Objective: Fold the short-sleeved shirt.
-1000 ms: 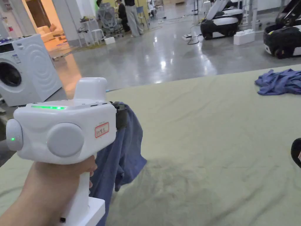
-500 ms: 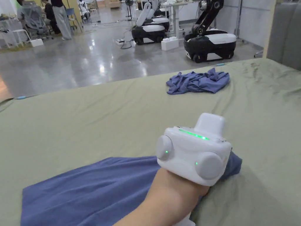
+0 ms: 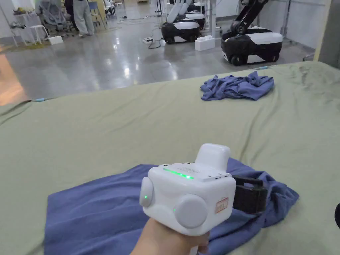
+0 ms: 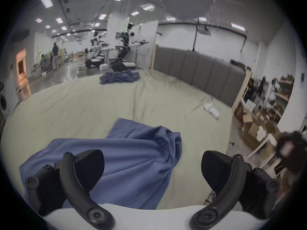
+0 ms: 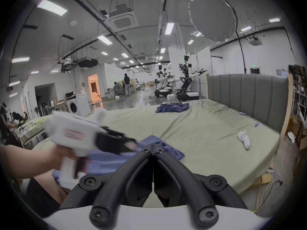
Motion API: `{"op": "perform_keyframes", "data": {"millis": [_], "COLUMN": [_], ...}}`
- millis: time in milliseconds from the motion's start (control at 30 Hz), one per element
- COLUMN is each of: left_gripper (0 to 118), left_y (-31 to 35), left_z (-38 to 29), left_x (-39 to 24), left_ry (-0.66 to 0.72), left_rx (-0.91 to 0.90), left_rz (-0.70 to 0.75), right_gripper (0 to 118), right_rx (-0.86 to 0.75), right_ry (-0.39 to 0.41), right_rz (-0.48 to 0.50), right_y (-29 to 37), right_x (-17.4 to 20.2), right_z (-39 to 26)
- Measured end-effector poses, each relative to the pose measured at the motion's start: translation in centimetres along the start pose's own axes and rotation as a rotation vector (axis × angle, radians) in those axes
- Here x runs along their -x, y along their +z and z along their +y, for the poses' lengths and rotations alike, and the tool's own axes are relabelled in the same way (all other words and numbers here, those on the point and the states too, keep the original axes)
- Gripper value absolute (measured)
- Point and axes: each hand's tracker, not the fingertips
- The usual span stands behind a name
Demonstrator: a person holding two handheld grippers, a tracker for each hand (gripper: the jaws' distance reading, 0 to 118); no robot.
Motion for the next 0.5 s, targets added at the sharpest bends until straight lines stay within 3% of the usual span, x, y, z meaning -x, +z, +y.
{"op": "perform_keyframes", "data": {"millis": [67, 100, 167, 200, 233, 300, 500], "left_gripper": [115, 107, 62, 26, 0, 0, 0], "left_y": [6.1, 8.7, 15.2, 17.6, 20.1, 24.1, 27.7], "left_z": [-0.5, -1.0, -2.8, -3.8, -5.1, -7.5, -12.2], "left_x": [2.0, 2.8, 4.5, 5.0, 5.4, 6.1, 11.2], "left_ry": [0.019, 0.021, 0.023, 0.024, 0.022, 0.033, 0.183], "left_rx": [-0.072, -0.129, -0.231, -0.261, -0.292, -0.32, -0.26], "left_rz": [0.062, 0.117, 0.227, 0.304, 0.41, 0.618, 0.607], "right_gripper": [3, 3, 3, 3, 3, 3, 3], "right_rx": [-0.008, -0.012, -0.018, -0.019, -0.02, -0.018, 0.015], "right_ry": [0.04, 0.051, 0.058, 0.061, 0.068, 0.096, 0.15], "right_rz": [0.015, 0.016, 0.031, 0.039, 0.043, 0.055, 0.058], "right_y": [-0.9, -1.3, -2.1, -2.4, -2.8, -3.5, -5.7], "right_x": [1.0, 1.5, 2.3, 2.8, 3.3, 4.2, 5.7], "right_z": [0.4, 0.5, 0.8, 0.8, 0.8, 0.7, 0.2]}}
